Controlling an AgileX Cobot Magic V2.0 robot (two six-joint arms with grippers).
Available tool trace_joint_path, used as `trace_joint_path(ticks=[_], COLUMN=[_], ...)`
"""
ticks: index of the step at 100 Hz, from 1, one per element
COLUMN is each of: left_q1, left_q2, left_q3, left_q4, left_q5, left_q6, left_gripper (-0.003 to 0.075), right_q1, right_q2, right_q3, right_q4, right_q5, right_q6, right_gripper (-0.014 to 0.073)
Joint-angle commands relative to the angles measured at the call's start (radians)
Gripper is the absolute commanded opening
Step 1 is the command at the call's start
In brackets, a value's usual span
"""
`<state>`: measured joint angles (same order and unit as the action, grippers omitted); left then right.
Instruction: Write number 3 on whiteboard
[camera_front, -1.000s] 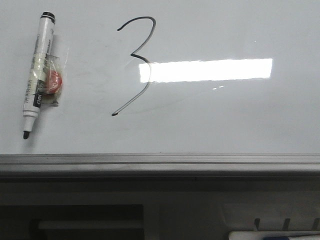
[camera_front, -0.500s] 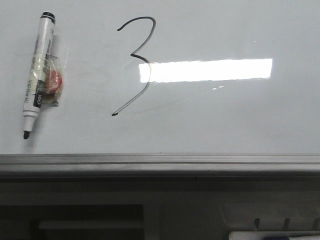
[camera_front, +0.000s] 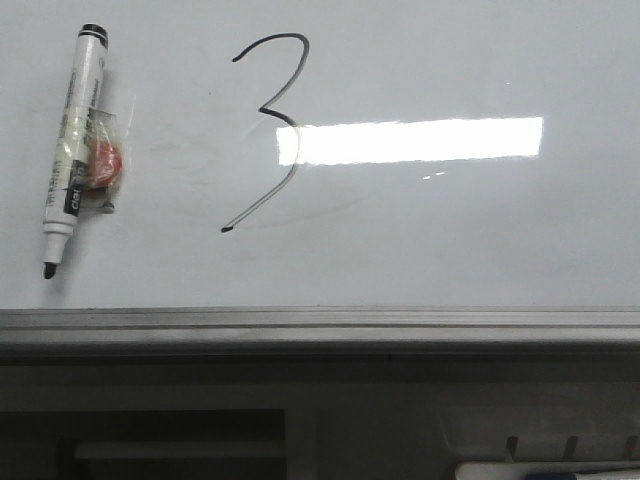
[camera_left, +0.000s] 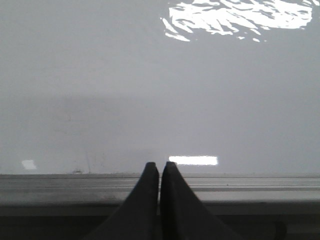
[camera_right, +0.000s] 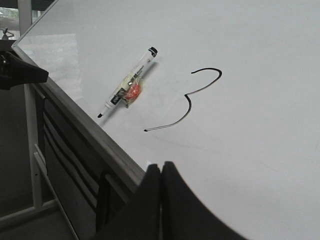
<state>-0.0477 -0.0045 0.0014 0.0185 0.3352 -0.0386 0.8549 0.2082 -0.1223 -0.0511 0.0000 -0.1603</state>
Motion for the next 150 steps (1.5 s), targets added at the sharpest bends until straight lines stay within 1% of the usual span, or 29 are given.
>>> trace_joint_path(ticks=[1,8,12,31,49,60,69,74,91,93,94,97,111,150], left_q1=[0.002,0.002,0.002,0.002,0.002,0.002,0.002,0.002,0.002,0.002,0.002,0.002,0.002,0.002], left_q2=[-0.024,-0.024,-0.024,-0.024,-0.024,-0.024,-0.024,-0.024,-0.024,-0.024,-0.024,-0.024,-0.024,-0.024], left_q3=[0.011,0.011,0.011,0.011,0.011,0.011,0.011,0.011,0.011,0.011,0.011,0.011,0.011,0.011], left_q4=[-0.008,-0.008,-0.008,-0.008,-0.008,-0.008,-0.008,-0.008,-0.008,-0.008,-0.008,-0.008,-0.008,-0.008], left_q5=[-0.05,-0.05,-0.05,-0.05,-0.05,-0.05,-0.05,-0.05,-0.05,-0.05,-0.05,-0.05,-0.05,-0.05], left_q6=[-0.007,-0.007,-0.007,-0.007,-0.007,-0.007,-0.007,-0.007,-0.007,-0.007,-0.007,-0.007,-0.007,-0.007], left_gripper=[-0.002,-0.002,-0.002,-0.002,-0.002,-0.002,-0.002,-0.002,-0.002,-0.002,-0.002,-0.002,-0.002,-0.002], right_q1=[-0.013,-0.051,-0.098,-0.392,-0.614,-0.721,-0.786,-0.808,-0.841,-0.844,-0.845,-0.849,-0.864,-0.864], right_q2=[0.006,0.006,0.006,0.006,0.006,-0.008,-0.075,-0.119,-0.239,-0.235,-0.235,-0.235,-0.235,-0.235], right_q3=[-0.031,-0.031,-0.029,-0.011,-0.011,-0.009,0.015,0.045,0.164,0.162,0.158,0.154,0.16,0.16], right_q4=[-0.104,-0.097,-0.095,-0.067,-0.066,-0.066,-0.066,-0.066,-0.039,-0.034,-0.034,-0.036,-0.031,-0.029], right_q5=[-0.071,-0.071,-0.071,-0.068,-0.064,0.007,0.08,0.098,0.088,0.109,0.15,0.201,0.317,0.32], right_q6=[0.106,0.106,0.106,0.106,0.106,0.106,0.106,0.106,0.106,0.106,0.106,0.106,0.106,0.106], right_gripper=[-0.0061,-0.0061,-0.0062,-0.0061,-0.0061,-0.0061,-0.0061,-0.0061,-0.0061,-0.0062,-0.0062,-0.0062,-0.0061,-0.0062])
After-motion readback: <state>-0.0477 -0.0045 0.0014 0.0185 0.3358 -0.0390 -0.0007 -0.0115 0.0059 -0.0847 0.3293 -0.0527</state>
